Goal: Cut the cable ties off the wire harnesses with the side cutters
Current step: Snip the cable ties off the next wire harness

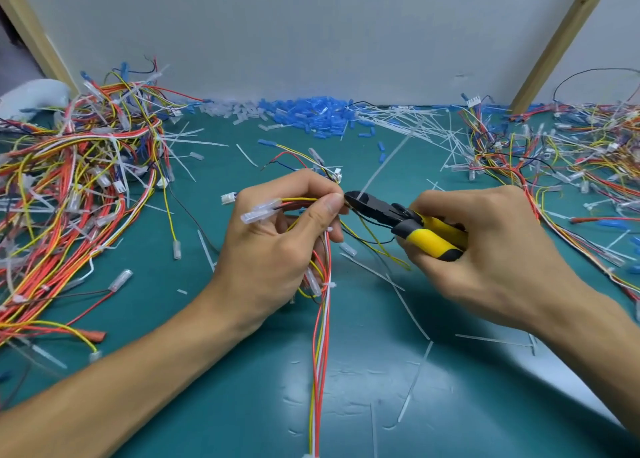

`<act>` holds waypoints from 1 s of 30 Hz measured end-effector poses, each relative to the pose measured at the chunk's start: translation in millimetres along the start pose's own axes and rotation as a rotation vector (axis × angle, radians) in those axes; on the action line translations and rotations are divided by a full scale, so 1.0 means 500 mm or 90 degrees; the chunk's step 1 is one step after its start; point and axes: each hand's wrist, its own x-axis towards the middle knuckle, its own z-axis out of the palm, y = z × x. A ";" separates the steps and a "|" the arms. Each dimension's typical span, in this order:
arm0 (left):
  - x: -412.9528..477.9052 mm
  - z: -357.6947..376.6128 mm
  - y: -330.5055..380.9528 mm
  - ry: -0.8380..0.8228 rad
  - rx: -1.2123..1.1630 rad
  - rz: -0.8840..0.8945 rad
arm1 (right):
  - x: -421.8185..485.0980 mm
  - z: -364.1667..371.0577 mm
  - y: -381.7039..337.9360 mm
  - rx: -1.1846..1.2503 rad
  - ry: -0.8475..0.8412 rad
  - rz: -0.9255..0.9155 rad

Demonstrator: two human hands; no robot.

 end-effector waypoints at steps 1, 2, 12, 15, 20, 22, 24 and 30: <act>-0.001 0.001 0.000 -0.003 0.000 0.001 | 0.000 -0.003 0.000 -0.002 -0.008 0.005; -0.002 0.002 0.000 -0.006 -0.001 0.001 | -0.001 -0.005 -0.001 0.003 -0.017 0.009; -0.003 0.004 0.008 -0.013 -0.026 0.005 | -0.006 -0.007 -0.016 0.076 -0.064 0.061; -0.001 0.000 0.008 -0.006 -0.038 0.002 | -0.004 -0.002 -0.020 0.127 -0.051 0.095; 0.004 -0.006 0.008 0.009 -0.079 -0.004 | 0.011 -0.003 -0.001 0.316 0.040 0.178; 0.003 -0.006 0.013 0.011 -0.082 0.011 | 0.017 -0.012 0.009 0.441 0.069 0.217; 0.004 -0.007 0.016 0.020 -0.064 0.044 | 0.020 -0.021 0.016 0.566 0.055 0.248; -0.005 0.000 0.029 -0.067 0.074 0.153 | 0.021 -0.009 0.010 0.683 -0.061 0.299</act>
